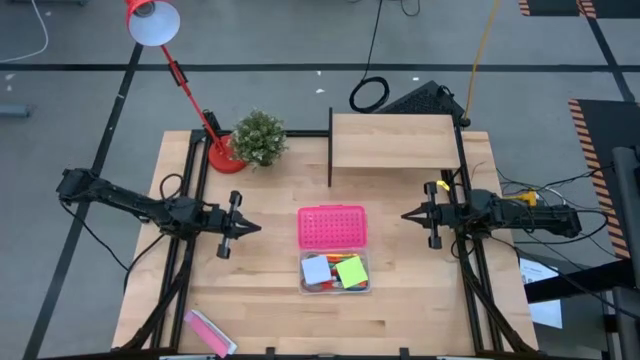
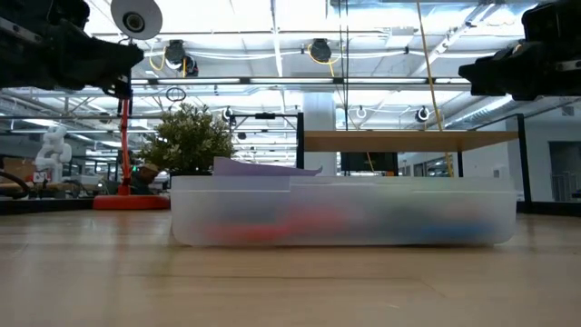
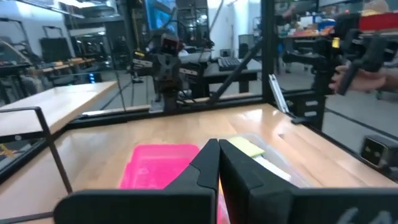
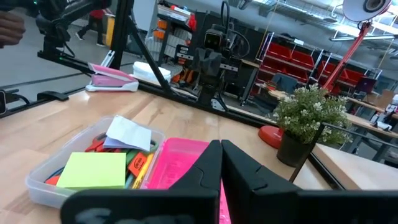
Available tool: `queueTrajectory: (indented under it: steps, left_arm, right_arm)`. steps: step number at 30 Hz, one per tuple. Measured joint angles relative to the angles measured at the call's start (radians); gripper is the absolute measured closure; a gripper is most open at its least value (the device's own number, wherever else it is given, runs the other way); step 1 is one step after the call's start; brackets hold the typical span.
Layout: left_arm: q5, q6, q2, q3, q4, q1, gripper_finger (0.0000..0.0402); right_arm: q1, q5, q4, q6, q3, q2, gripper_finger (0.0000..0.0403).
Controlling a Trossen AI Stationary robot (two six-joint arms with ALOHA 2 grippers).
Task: Pack school essentials
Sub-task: Return to Home Position
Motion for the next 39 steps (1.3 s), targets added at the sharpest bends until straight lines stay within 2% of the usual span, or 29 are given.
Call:
queueTrajectory:
  steps: [11,15,22,27,32,39]
  left_arm:
    - [0.031,0.044,-0.313,0.0,-0.327,0.007,0.0392]
    - [0.03,0.046,-0.424,0.0,-0.413,0.034,0.0392]
    - [0.089,0.082,-0.577,0.0,-0.567,0.098,0.0392]
    - [0.127,0.094,-0.581,-0.001,-0.578,0.156,0.0392]
    - [0.237,0.087,-0.581,-0.001,-0.58,0.217,0.0392]
    - [0.231,0.079,-0.581,-0.001,-0.587,0.273,0.0392]
  right_arm:
    - [0.0,0.0,0.0,-0.002,0.0,0.0,0.0403]
    - [0.0,0.0,0.0,-0.002,0.0,0.0,0.0403]
    - [0.0,0.0,0.001,-0.002,0.0,0.0,0.0403]
    - [0.0,0.0,0.001,-0.003,0.0,0.0,0.0403]
    - [0.0,0.0,0.003,-0.003,0.0,0.0,0.0403]
    - [0.0,0.0,0.004,-0.003,0.0,0.0,0.0403]
